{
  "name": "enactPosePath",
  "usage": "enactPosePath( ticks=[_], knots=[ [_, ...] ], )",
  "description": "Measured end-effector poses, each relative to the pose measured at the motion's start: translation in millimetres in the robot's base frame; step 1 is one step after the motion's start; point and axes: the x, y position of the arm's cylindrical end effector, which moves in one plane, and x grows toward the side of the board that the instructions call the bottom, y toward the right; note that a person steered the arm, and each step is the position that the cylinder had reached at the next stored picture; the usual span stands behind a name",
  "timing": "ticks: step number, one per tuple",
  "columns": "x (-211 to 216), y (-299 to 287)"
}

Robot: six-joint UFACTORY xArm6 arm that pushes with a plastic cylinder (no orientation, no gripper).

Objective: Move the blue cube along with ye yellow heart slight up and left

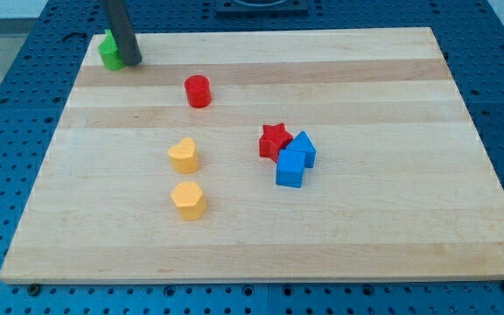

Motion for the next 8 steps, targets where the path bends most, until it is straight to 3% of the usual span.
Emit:
enactPosePath(
  ticks=[2, 3, 4, 5, 6, 8],
  knots=[
    [10, 182],
    [48, 265],
    [133, 299],
    [200, 312],
    [232, 305],
    [233, 220]
  ],
)
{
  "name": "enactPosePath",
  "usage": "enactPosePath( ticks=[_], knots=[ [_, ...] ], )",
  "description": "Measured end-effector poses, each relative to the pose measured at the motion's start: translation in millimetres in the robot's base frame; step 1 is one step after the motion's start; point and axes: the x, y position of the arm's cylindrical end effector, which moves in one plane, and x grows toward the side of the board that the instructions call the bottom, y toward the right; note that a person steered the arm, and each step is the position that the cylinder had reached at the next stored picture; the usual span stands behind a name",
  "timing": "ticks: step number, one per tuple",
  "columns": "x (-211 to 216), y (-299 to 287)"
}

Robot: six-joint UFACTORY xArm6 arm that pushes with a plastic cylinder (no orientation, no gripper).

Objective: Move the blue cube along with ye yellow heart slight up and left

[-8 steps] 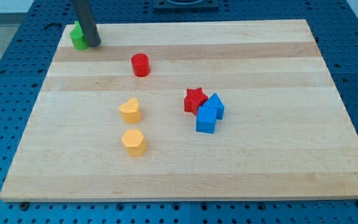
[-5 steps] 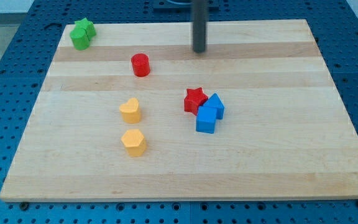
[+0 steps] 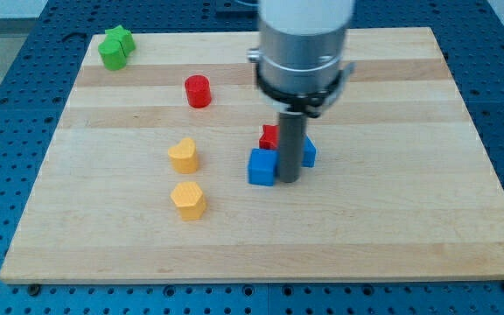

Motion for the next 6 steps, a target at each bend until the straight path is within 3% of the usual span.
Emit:
enactPosePath(
  ticks=[3, 4, 6],
  knots=[
    [8, -105],
    [7, -77],
    [-2, -79]
  ],
)
